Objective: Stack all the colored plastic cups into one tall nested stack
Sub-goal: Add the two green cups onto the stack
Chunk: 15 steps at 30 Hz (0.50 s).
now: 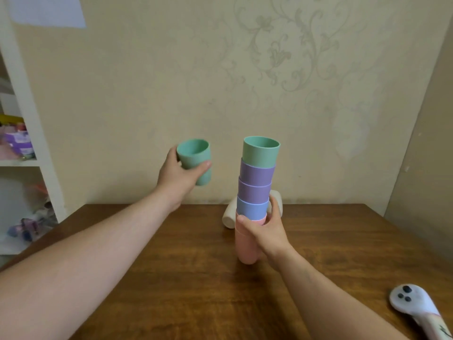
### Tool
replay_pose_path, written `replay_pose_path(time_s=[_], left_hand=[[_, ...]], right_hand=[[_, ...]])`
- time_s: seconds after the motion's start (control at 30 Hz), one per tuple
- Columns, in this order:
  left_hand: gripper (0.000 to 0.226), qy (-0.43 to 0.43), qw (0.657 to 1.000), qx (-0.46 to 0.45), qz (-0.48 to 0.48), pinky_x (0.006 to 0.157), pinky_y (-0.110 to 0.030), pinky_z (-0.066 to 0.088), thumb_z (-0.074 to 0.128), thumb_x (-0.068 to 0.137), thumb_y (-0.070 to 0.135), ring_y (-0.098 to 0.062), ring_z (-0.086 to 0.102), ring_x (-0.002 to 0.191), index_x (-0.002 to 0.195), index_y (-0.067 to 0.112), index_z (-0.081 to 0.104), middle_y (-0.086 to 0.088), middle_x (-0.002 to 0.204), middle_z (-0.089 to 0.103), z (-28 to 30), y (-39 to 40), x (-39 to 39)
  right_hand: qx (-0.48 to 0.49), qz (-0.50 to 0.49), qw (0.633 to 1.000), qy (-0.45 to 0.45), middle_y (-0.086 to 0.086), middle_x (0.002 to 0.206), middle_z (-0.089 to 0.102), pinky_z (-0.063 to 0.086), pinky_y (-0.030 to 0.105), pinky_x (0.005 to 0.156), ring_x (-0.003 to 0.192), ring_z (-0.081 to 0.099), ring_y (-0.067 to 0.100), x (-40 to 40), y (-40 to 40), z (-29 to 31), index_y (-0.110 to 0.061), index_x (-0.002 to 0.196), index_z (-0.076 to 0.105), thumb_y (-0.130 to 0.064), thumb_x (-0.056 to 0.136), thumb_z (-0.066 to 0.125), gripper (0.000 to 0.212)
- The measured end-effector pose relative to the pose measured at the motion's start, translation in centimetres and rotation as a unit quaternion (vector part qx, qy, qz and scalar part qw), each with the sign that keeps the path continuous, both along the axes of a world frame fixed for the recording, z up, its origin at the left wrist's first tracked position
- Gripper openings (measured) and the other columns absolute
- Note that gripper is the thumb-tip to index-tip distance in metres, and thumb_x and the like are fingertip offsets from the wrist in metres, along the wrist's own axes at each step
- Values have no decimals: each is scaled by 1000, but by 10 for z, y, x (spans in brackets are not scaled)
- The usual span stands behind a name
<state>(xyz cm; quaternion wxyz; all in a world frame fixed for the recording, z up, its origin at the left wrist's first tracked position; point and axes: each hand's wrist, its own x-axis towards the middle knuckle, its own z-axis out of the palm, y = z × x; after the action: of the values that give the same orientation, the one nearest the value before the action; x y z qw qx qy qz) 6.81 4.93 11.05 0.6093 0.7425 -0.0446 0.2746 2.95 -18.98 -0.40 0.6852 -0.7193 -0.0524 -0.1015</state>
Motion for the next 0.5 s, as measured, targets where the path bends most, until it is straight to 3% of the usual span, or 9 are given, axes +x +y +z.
replay_pose_path(time_s=[0.07, 0.13, 0.23, 0.37, 0.5], left_hand=[[61, -71, 996, -52, -32, 81, -15, 56, 94, 89, 28, 8, 71, 101, 138, 29, 58, 19, 122, 69, 45, -17, -11], [57, -124, 986, -88, -60, 77, -9, 55, 92, 86, 35, 14, 72, 94, 133, 24, 62, 15, 120, 73, 86, -39, -26], [68, -139, 982, -66, -110, 82, -15, 57, 87, 67, 58, 3, 76, 103, 125, 27, 68, 9, 121, 79, 126, -68, -48], [62, -87, 988, 37, -120, 91, -32, 64, 89, 66, 50, -7, 78, 104, 122, 29, 70, 10, 117, 81, 121, -86, -48], [64, -48, 987, 91, -125, 96, -40, 65, 91, 70, 46, -12, 78, 110, 128, 30, 70, 10, 121, 80, 90, -84, -39]], right_hand=[[-41, -15, 999, -14, -23, 115, 77, 60, 27, 86, 105, 75, 2, 1, 0, 12, -60, 129, 55, -50, 60, 96, 81], [-57, -14, 998, -23, -26, 106, 78, 61, 27, 81, 98, 76, 0, 1, 2, 16, -56, 115, 64, -47, 61, 96, 63], [-47, 4, 999, -14, -21, 109, 79, 64, 40, 93, 101, 76, 3, -1, 11, 15, -47, 121, 64, -41, 67, 99, 64], [-45, 9, 999, -19, -19, 113, 78, 64, 45, 97, 104, 75, 7, -7, 24, 12, -48, 126, 63, -44, 65, 97, 69], [-43, 11, 999, -13, -16, 114, 77, 64, 46, 98, 106, 75, 9, -8, 26, 13, -45, 127, 62, -42, 65, 98, 72]])
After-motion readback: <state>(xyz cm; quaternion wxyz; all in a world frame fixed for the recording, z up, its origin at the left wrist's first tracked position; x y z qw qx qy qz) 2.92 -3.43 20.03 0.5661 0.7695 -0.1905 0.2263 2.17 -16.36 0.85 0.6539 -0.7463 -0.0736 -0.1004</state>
